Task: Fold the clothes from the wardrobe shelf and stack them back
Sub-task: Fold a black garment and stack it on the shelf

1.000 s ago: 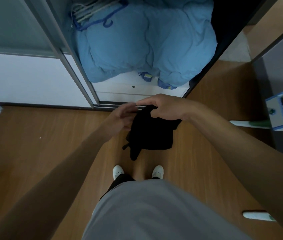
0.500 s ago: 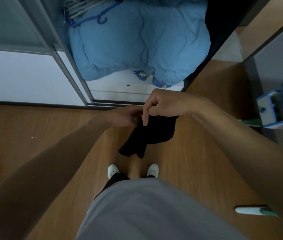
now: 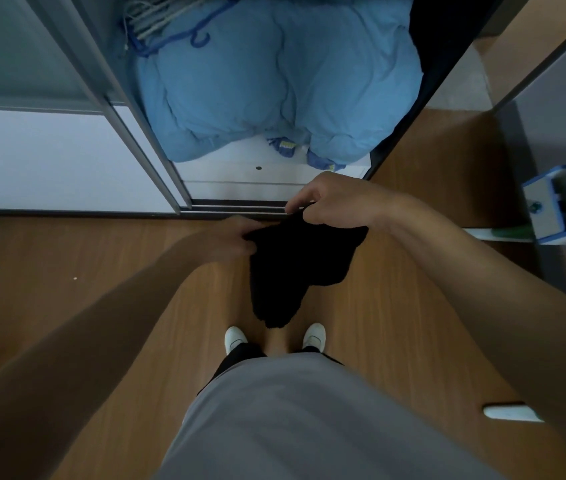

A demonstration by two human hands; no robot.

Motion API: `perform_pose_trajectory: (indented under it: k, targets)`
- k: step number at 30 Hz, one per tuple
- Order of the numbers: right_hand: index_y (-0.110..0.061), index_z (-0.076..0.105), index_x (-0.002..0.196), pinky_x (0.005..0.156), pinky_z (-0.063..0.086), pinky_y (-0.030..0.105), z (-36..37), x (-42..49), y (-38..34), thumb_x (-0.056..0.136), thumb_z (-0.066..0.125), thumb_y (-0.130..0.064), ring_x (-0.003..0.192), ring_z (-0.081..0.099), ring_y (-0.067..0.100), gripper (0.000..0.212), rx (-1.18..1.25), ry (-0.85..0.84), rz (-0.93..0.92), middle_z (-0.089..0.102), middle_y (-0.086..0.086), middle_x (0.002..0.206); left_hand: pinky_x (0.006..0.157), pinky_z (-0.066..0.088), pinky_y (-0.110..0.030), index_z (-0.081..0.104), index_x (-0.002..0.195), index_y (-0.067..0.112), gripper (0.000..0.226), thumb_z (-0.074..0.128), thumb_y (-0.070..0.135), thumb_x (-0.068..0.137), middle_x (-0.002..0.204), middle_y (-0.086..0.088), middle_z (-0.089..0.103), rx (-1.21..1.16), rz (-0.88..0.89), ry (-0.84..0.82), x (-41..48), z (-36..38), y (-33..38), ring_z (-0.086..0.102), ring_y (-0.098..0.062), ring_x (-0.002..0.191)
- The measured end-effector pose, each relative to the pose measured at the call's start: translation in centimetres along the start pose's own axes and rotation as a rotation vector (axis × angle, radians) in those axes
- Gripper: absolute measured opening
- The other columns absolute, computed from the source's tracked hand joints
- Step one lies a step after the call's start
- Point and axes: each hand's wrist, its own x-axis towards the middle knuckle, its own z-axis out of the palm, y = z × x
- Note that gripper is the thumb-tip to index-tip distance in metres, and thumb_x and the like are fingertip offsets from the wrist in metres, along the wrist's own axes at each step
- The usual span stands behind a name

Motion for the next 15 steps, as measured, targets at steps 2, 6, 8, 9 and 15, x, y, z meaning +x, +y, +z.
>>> perform_pose_trajectory:
  k: [2, 6, 8, 9, 15]
  targets:
    - [-0.005, 0.075, 0.101, 0.049, 0.039, 0.021, 0.3, 0.4, 0.8, 0.074, 0.052, -0.008, 0.059, 0.057, 0.013, 0.035, 0.024, -0.075, 0.161, 0.074, 0.007, 0.087, 0.069, 0.045, -0.013, 0.07, 0.092, 0.008, 0.024, 0.056, -0.009, 0.085, 0.083, 0.0, 0.067, -0.083, 0.003, 0.194, -0.6, -0.3, -0.1, 0.061, 0.005, 0.076]
    - [-0.01, 0.063, 0.076, 0.039, 0.026, 0.016, 2.0, 0.4, 1.0, 0.07, 0.048, 0.004, 0.037, 0.041, 0.011, 0.022, 0.146, -0.206, 0.238, 0.048, 0.004, 0.058, 0.061, 0.04, -0.009, 0.061, 0.074, 0.017, 0.035, 0.05, -0.015, 0.082, 0.073, 0.003, 0.061, -0.212, 0.028, 0.382, -0.9, -1.3, 1.9, 0.054, 0.007, 0.066]
    - [-0.01, 0.066, 0.077, 0.04, 0.029, 0.017, 2.5, 0.7, 0.7, 0.071, 0.047, 0.004, 0.042, 0.043, 0.011, 0.025, 0.212, -0.226, 0.192, 0.05, 0.004, 0.059, 0.067, 0.042, -0.008, 0.062, 0.082, 0.009, 0.031, 0.051, -0.019, 0.083, 0.084, -0.006, 0.063, -0.261, 0.017, 0.431, -0.8, -1.3, 2.9, 0.056, 0.0, 0.075]
    - [-0.009, 0.068, 0.075, 0.041, 0.032, 0.017, 2.6, 0.9, 0.6, 0.073, 0.047, 0.004, 0.044, 0.045, 0.011, 0.025, 0.254, -0.229, 0.173, 0.052, 0.002, 0.057, 0.069, 0.043, -0.008, 0.062, 0.086, 0.007, 0.032, 0.05, -0.023, 0.081, 0.09, -0.01, 0.062, -0.324, 0.013, 0.463, -0.7, -1.2, 3.4, 0.056, -0.004, 0.078]
    - [-0.034, 0.08, 0.071, 0.044, 0.044, 0.015, 1.9, 1.7, 0.4, 0.081, 0.05, 0.001, 0.048, 0.058, 0.007, 0.048, 0.495, -0.162, 0.114, 0.069, -0.005, 0.062, 0.073, 0.05, -0.019, 0.054, 0.096, 0.004, 0.025, 0.051, -0.02, 0.089, 0.092, -0.006, 0.06, -0.968, -0.117, 0.539, 0.1, 1.2, 5.2, 0.059, -0.011, 0.078]
